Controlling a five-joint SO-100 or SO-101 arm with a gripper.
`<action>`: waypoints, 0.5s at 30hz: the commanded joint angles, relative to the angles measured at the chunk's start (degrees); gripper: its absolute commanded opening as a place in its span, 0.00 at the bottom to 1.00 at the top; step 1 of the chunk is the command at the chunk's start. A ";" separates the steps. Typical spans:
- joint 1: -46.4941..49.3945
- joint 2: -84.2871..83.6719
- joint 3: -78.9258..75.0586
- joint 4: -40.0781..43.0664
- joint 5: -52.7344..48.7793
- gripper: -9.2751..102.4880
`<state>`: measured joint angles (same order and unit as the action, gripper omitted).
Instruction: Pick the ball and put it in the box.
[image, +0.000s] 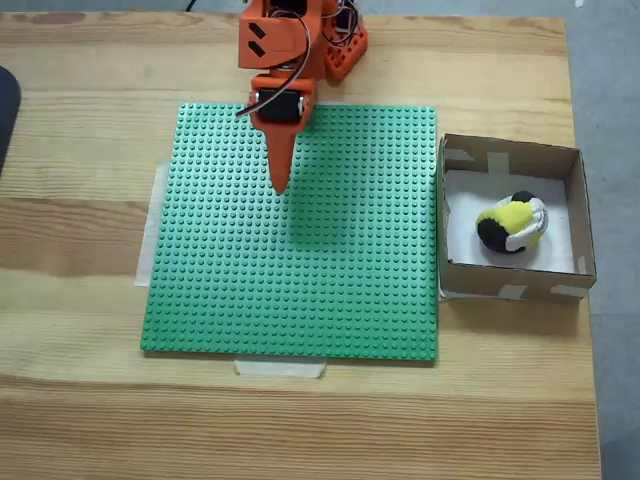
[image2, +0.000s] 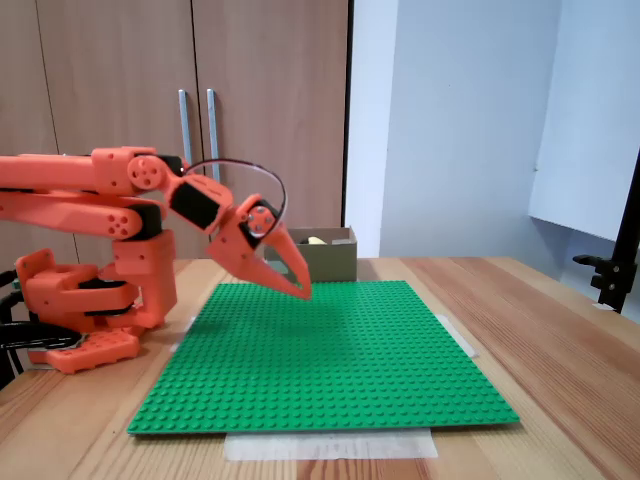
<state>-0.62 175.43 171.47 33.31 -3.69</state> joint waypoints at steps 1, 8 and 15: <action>0.26 2.64 0.97 -0.18 -0.70 0.08; 0.18 3.43 4.92 -0.88 -0.88 0.08; 0.00 6.50 7.82 -0.09 -1.67 0.08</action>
<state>-0.70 180.88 178.15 33.31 -4.75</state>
